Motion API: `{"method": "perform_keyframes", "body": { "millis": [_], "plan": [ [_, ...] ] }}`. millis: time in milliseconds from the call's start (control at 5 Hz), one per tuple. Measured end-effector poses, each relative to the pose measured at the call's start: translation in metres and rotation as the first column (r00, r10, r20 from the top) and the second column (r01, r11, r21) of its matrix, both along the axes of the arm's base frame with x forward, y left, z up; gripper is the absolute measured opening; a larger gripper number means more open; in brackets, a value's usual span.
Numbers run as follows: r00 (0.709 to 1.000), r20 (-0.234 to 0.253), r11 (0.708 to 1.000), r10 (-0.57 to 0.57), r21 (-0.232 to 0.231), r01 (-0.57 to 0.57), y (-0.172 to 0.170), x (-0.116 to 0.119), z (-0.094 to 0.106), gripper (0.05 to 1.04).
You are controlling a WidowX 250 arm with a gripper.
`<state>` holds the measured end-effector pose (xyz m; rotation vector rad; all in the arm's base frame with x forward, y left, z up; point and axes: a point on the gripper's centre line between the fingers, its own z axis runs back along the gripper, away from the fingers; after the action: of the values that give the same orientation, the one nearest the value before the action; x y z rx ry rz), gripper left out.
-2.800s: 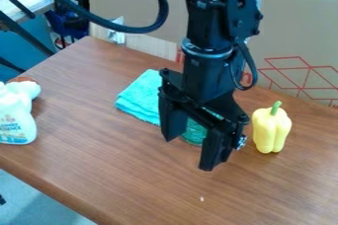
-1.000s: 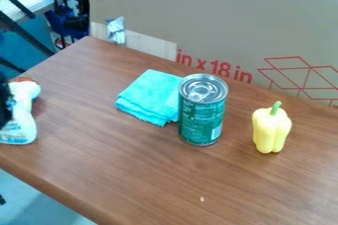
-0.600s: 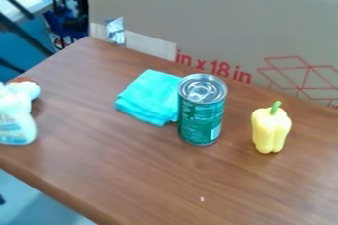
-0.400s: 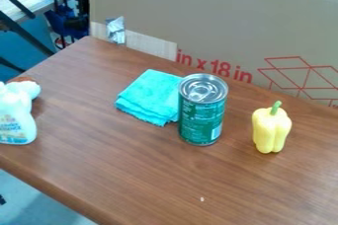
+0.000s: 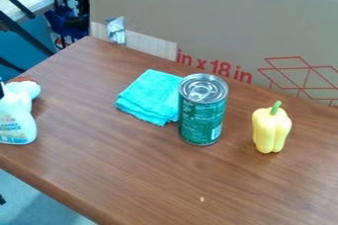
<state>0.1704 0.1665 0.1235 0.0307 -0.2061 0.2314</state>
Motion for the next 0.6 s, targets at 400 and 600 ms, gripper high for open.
{"method": "perform_keyframes", "body": {
  "millis": [400, 600],
  "plan": [
    [1.0, 0.001, 1.0, 0.023, -0.007, -0.023, 0.008, 0.016, -0.002, 1.002],
    [1.0, -0.005, 1.0, 0.028, -0.005, -0.028, 0.012, 0.023, -0.005, 1.002]
  ]
}}
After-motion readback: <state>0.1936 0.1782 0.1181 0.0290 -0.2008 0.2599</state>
